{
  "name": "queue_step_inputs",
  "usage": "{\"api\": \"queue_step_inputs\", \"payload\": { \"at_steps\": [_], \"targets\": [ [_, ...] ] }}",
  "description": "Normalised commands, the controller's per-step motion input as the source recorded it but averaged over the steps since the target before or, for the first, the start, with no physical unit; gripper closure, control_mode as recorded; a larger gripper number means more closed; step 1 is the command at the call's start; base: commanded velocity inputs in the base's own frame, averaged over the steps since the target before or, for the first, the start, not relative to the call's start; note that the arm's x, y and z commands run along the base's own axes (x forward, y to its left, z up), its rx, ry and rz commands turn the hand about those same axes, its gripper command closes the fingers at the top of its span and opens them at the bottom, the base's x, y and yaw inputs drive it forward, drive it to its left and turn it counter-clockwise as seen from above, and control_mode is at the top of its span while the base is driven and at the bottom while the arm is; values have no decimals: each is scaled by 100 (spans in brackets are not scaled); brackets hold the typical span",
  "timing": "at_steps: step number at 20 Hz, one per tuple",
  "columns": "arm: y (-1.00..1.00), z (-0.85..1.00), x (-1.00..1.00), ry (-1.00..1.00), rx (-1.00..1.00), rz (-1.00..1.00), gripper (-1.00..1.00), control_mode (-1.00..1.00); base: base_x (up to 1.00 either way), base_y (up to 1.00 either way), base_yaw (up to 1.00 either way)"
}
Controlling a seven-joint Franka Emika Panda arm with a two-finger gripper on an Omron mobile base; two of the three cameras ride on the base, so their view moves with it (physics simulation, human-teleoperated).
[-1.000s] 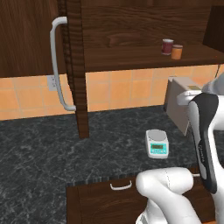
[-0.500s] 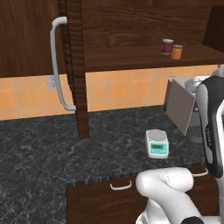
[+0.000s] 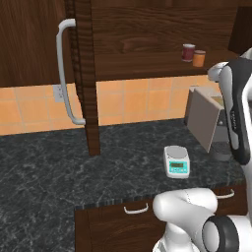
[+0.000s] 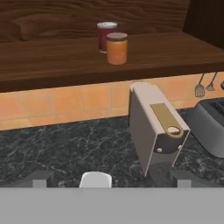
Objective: Pick the jam and place it on the digital scale for weighing, and close the cabinet.
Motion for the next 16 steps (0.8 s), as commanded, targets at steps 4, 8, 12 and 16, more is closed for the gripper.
{"api": "queue_step_inputs", "payload": {
  "at_steps": [4,8,12,16],
  "targets": [
    [-11,8,72,-1,0,0,-100,-100,0,0,0],
    [-9,12,71,0,0,0,-100,-100,0,0,0],
    [-17,9,54,-9,0,0,-100,-100,0,0,0],
    [-21,1,69,1,0,0,-100,-100,0,0,0]
  ]
}}
